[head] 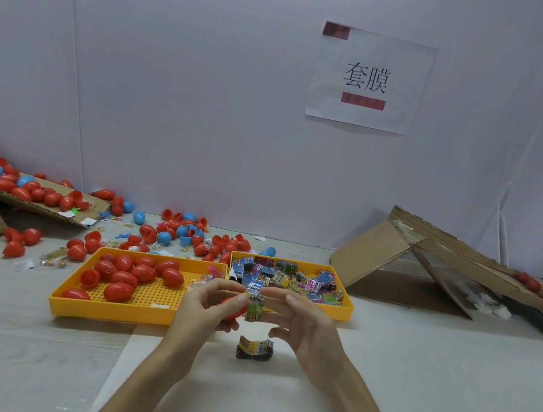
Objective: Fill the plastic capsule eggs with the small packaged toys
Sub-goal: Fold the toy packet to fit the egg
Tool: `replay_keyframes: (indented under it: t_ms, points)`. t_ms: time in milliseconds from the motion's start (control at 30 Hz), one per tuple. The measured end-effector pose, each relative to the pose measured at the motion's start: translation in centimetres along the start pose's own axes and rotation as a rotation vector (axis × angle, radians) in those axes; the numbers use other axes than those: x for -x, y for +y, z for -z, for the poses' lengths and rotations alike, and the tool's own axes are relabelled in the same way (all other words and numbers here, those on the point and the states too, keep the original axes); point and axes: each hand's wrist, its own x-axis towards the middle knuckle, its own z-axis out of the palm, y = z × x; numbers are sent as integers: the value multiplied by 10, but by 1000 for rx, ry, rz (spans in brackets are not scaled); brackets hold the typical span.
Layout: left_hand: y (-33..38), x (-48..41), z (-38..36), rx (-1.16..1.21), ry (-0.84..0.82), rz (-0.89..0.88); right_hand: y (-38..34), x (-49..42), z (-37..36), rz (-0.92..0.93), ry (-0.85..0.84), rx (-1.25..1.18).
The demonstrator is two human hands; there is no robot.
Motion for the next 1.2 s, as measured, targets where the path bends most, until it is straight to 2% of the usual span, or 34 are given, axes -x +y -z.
replay_keyframes:
  t_ms: [133, 433, 833, 1200]
  points:
    - [1, 0, 1, 97, -10, 16, 1, -1, 2, -13, 38, 19]
    - [-2, -1, 3, -3, -16, 34, -1, 0, 1, -21, -7, -65]
    - [2, 2, 2, 95, -76, -6, 1, 0, 3, -24, 39, 11]
    - [-1, 0, 1, 32, -8, -10, 2, -4, 6, -16, 27, -119]
